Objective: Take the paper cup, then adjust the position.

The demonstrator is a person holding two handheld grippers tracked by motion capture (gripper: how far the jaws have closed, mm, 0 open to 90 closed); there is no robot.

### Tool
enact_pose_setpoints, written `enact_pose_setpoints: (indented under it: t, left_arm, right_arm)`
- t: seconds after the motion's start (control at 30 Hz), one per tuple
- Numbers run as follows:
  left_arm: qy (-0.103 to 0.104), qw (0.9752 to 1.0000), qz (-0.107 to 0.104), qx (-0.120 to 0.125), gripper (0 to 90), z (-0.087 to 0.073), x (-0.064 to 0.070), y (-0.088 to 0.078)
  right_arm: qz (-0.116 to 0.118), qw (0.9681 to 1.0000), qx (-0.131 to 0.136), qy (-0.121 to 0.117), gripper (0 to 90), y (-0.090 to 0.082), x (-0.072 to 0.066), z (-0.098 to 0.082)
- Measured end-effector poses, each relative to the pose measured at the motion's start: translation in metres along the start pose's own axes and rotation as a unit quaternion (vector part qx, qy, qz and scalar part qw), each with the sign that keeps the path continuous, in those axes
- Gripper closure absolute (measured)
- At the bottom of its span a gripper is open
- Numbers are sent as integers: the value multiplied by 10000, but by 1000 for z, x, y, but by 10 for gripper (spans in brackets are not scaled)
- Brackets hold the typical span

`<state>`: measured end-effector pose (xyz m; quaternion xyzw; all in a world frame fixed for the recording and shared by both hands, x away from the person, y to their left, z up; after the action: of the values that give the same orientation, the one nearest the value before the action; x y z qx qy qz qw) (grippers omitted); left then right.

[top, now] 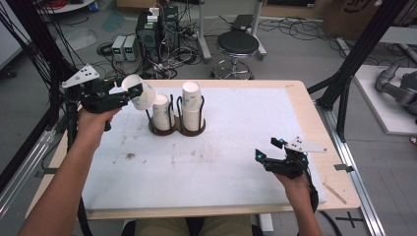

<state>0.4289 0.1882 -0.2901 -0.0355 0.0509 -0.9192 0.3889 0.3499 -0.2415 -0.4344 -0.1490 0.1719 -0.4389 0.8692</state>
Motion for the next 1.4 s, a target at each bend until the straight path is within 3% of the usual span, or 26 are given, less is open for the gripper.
enact_pose_setpoints:
  t: [0.17, 0.27, 0.57, 0.6, 0.7, 0.73, 0.83, 0.9, 1.0, 1.03, 1.17, 1.3, 1.4]
  left_arm:
    - [15, 9999, -127, -23, 367, -11, 8, -6]
    - [43, 9994, -338, -38, 366, -22, 21, -8]
    - [94, 9976, -686, -9, 365, -35, 50, -6]
    - [160, 9966, -811, -35, 365, -40, 60, -3]
    - [167, 9957, -911, -34, 364, -44, 68, 0]
    - [194, 9946, -1020, -66, 364, -50, 79, 4]
    - [211, 9934, -1122, -146, 365, -58, 87, 9]
    - [182, 9919, -1237, -211, 364, -66, 96, 15]
    - [149, 9908, -1320, -263, 364, -71, 103, 21]
    - [163, 9890, -1433, -335, 364, -76, 110, 25]
    - [176, 9862, -1594, -416, 365, -80, 120, 31]
    - [250, 9814, -1826, -544, 365, -87, 136, 39]
    - [300, 9791, -1918, -598, 365, -90, 144, 44]
  right_arm:
    - [122, 9999, -66, -65, 212, 7, -6, 1]
    - [183, 9998, -99, -62, 212, 9, -9, 1]
    - [350, 9993, -75, -107, 212, 11, -15, 3]
    - [371, 9992, -85, -108, 212, 12, -17, 3]
    - [462, 9988, -112, -151, 212, 14, -21, 4]
    - [582, 9981, -103, -176, 212, 15, -26, 6]
    - [709, 9971, -93, -240, 212, 17, -32, 8]
    - [1001, 9944, -112, -323, 212, 21, -43, 11]
    - [1116, 9929, -137, -400, 211, 23, -50, 12]
    - [1332, 9898, -170, -479, 208, 26, -58, 13]
    - [1663, 9836, -245, -647, 200, 30, -71, 14]
    - [1903, 9781, -301, -782, 200, 38, -83, 16]
    - [2091, 9729, -370, -918, 199, 47, -94, 18]
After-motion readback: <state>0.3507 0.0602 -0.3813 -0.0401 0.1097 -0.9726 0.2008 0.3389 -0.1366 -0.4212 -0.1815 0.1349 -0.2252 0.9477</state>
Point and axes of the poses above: each handheld gripper's, and its own axes: y roughly forward along the jaws, z roughly out of its top, x roughly to its right, the point moved 8 cm from there along y, roughly forward along the jaws, and after that the axes turned 5 degrees about y, right-handed, at the moved point
